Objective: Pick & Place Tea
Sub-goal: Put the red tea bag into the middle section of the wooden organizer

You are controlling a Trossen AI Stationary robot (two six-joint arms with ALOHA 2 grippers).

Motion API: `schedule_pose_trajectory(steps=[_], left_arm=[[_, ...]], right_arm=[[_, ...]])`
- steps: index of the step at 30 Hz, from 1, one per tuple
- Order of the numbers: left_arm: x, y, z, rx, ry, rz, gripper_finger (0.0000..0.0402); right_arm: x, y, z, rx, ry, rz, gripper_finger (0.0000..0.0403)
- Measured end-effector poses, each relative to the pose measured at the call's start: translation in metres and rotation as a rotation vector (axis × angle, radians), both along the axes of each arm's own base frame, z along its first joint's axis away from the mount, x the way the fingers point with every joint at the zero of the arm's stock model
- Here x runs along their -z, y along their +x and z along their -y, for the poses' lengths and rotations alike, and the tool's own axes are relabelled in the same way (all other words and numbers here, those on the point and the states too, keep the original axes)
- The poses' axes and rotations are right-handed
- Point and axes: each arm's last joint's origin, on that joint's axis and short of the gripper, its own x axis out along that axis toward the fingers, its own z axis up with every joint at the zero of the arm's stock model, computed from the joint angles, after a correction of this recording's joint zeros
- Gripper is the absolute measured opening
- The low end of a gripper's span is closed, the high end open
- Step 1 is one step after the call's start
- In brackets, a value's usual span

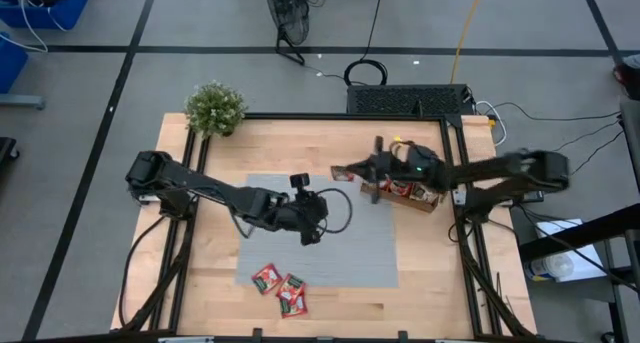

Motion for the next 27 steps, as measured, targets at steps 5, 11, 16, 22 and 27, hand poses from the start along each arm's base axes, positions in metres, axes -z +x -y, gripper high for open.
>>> schedule_pose_trajectory(steps=[5, 11, 16, 22, 27], left_arm=[[0.009, -0.020, -0.002, 0.030, -0.018, 0.156, 0.0072], [0.029, -0.041, -0.016, -0.012, -0.069, 0.332, 0.0071], [0.034, -0.047, -0.026, -0.036, -0.087, 0.440, 0.0071], [0.037, -0.047, -0.030, -0.054, -0.094, 0.442, 0.0071], [0.037, -0.047, -0.030, -0.053, -0.094, 0.442, 0.0072]], right_arm=[[-0.004, -0.046, -0.029, 0.126, -0.060, -0.110, 0.0000], [0.021, -0.096, -0.059, 0.294, -0.066, -0.202, 0.0000], [0.045, -0.117, -0.070, 0.364, -0.127, -0.258, 0.0000], [0.052, -0.127, -0.076, 0.449, -0.196, -0.302, 0.0000], [0.057, -0.130, -0.079, 0.433, -0.207, -0.343, 0.0000]])
